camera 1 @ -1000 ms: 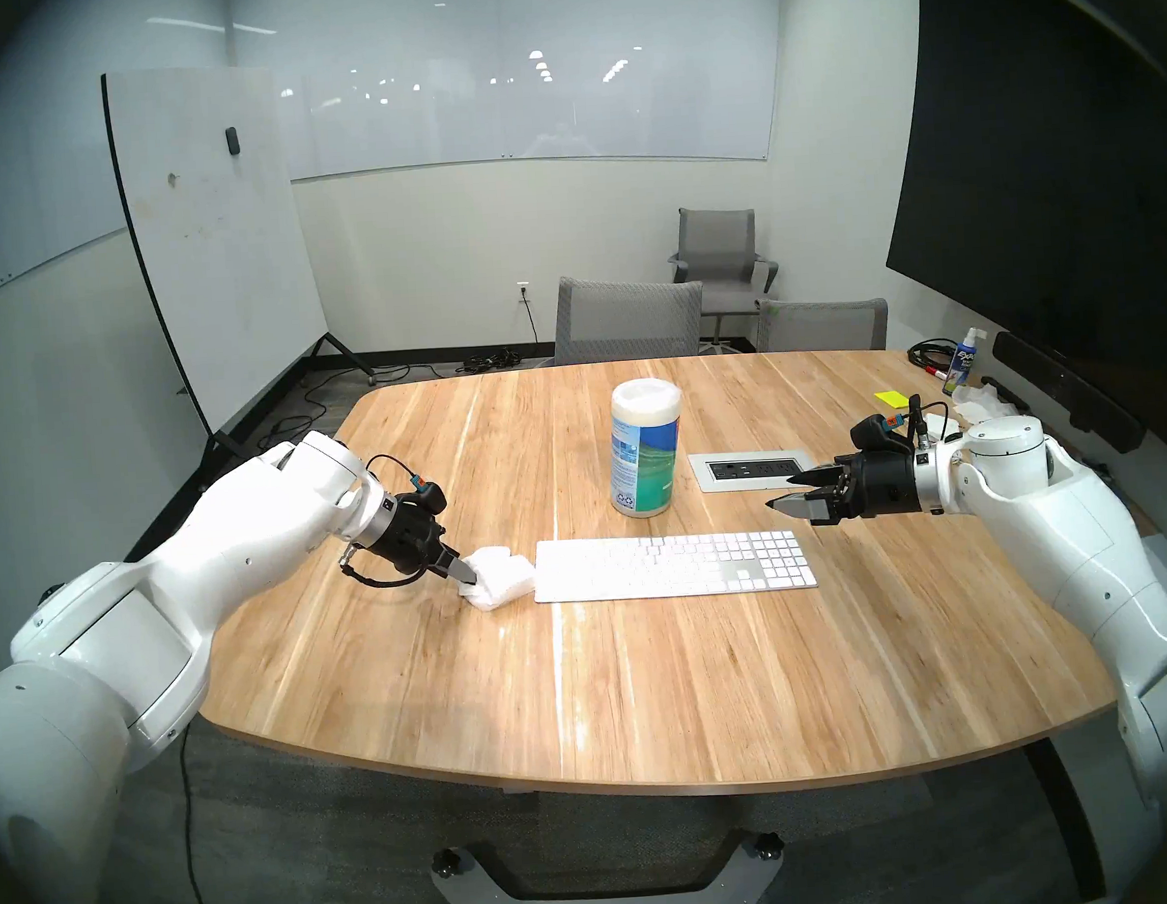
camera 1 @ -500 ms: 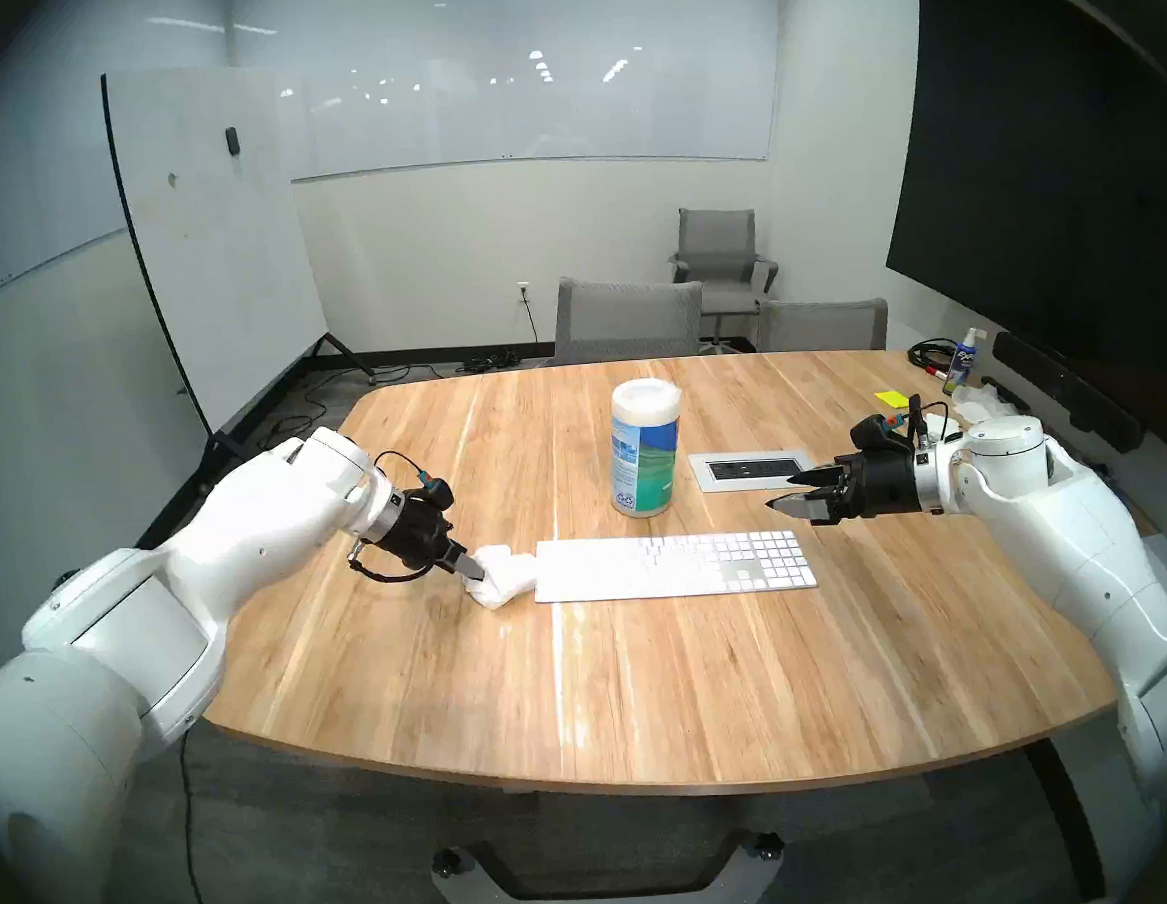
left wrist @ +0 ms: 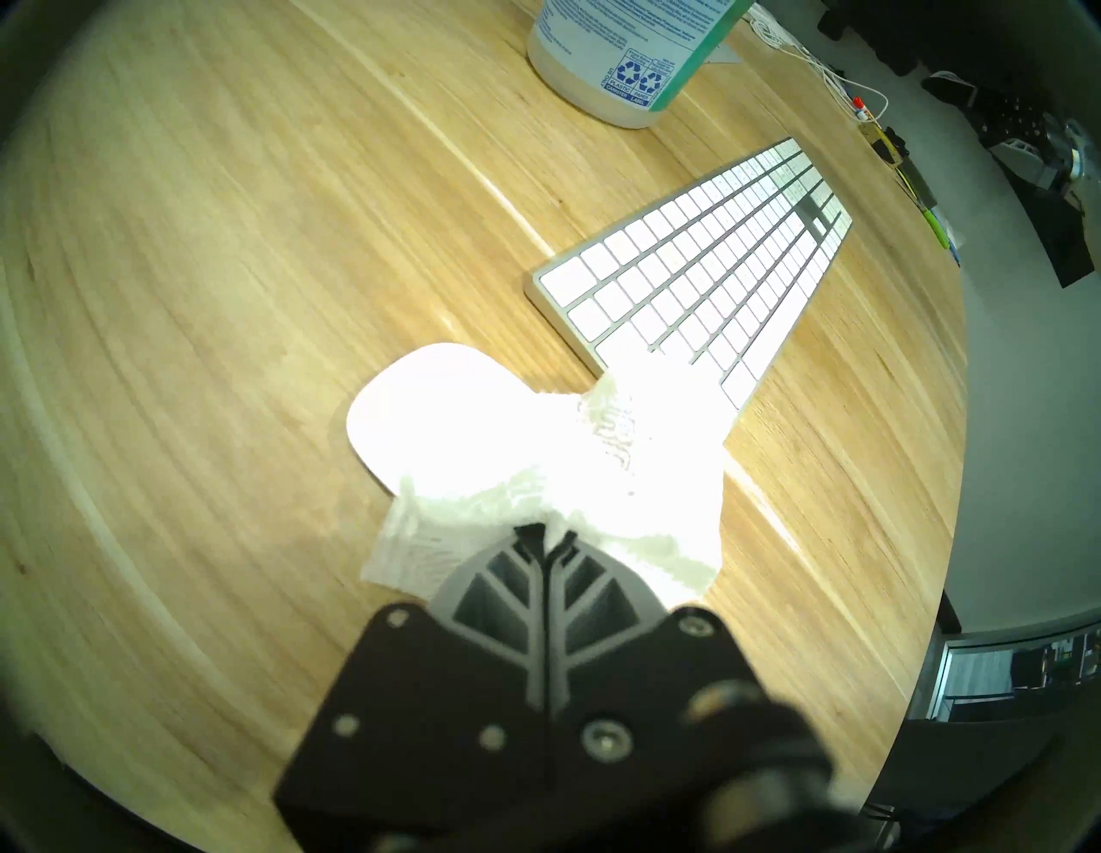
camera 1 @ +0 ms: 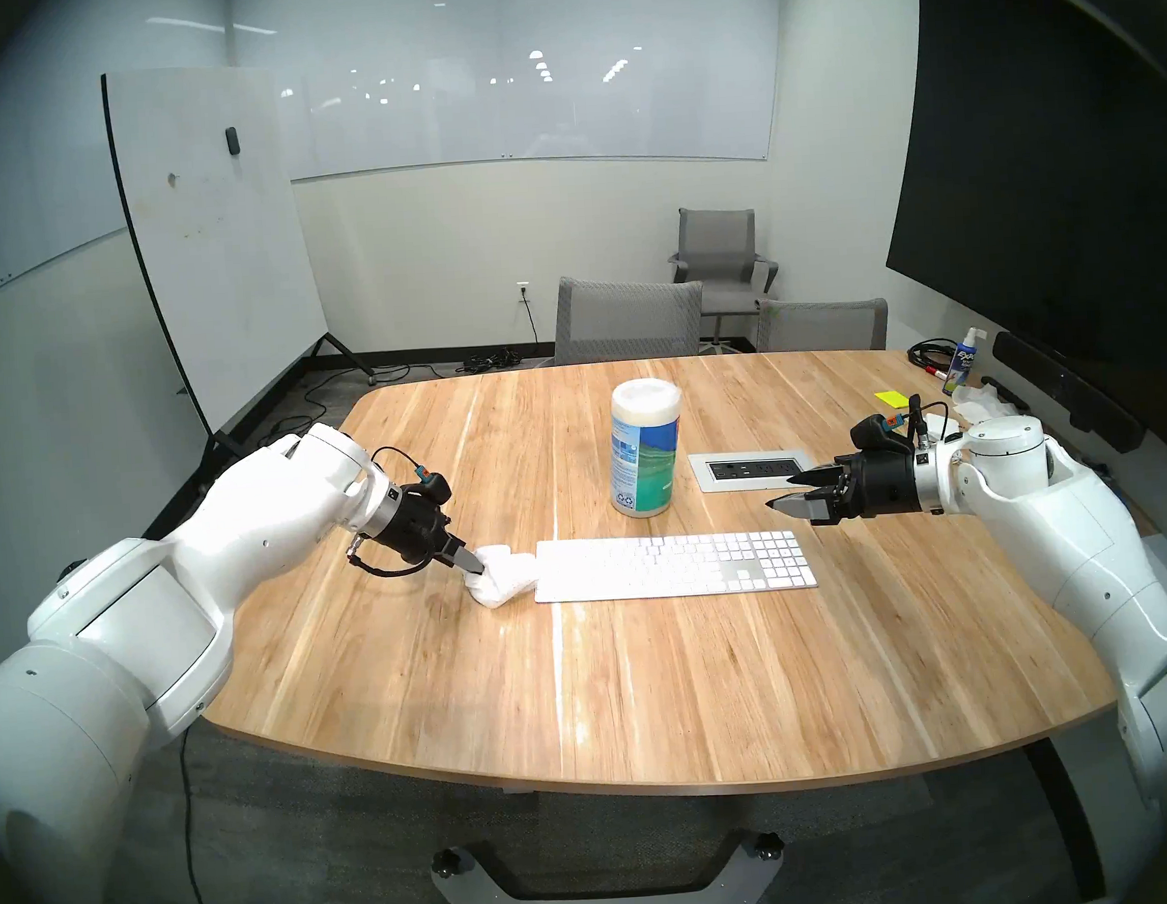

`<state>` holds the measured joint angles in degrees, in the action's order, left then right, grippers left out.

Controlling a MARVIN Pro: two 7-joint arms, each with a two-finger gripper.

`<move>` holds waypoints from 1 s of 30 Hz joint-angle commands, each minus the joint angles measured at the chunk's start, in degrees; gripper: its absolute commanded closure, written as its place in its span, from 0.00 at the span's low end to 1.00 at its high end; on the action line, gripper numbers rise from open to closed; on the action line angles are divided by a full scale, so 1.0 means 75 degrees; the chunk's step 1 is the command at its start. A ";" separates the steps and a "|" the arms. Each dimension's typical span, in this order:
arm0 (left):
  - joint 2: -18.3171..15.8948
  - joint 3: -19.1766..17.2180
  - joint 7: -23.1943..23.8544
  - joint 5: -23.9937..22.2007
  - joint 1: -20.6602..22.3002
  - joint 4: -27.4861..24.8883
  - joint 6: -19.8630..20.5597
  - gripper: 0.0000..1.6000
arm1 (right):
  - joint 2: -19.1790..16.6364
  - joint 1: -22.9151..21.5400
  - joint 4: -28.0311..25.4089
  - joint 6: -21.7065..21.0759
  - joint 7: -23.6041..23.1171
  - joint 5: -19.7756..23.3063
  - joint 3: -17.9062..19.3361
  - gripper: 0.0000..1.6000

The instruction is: Wipe the keyboards and mice with a disinfecting wipe, then set the wipe down

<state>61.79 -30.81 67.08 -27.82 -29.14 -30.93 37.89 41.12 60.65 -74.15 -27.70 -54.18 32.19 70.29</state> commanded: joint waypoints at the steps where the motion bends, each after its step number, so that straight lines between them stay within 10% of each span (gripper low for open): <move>1: 0.0188 0.0027 0.0381 -0.0016 0.0315 0.0199 -0.0046 1.00 | -0.0013 -0.0142 -0.0043 0.0017 0.0018 0.0024 0.0093 0.00; 30: 0.1116 0.0100 0.0123 0.0119 0.0858 0.2057 -0.0333 1.00 | -0.0013 -0.0142 -0.0043 0.0017 0.0018 0.0023 0.0093 0.00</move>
<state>67.97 -30.01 68.28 -27.17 -25.46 -17.77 35.74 41.12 60.65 -74.15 -27.70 -54.18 32.18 70.29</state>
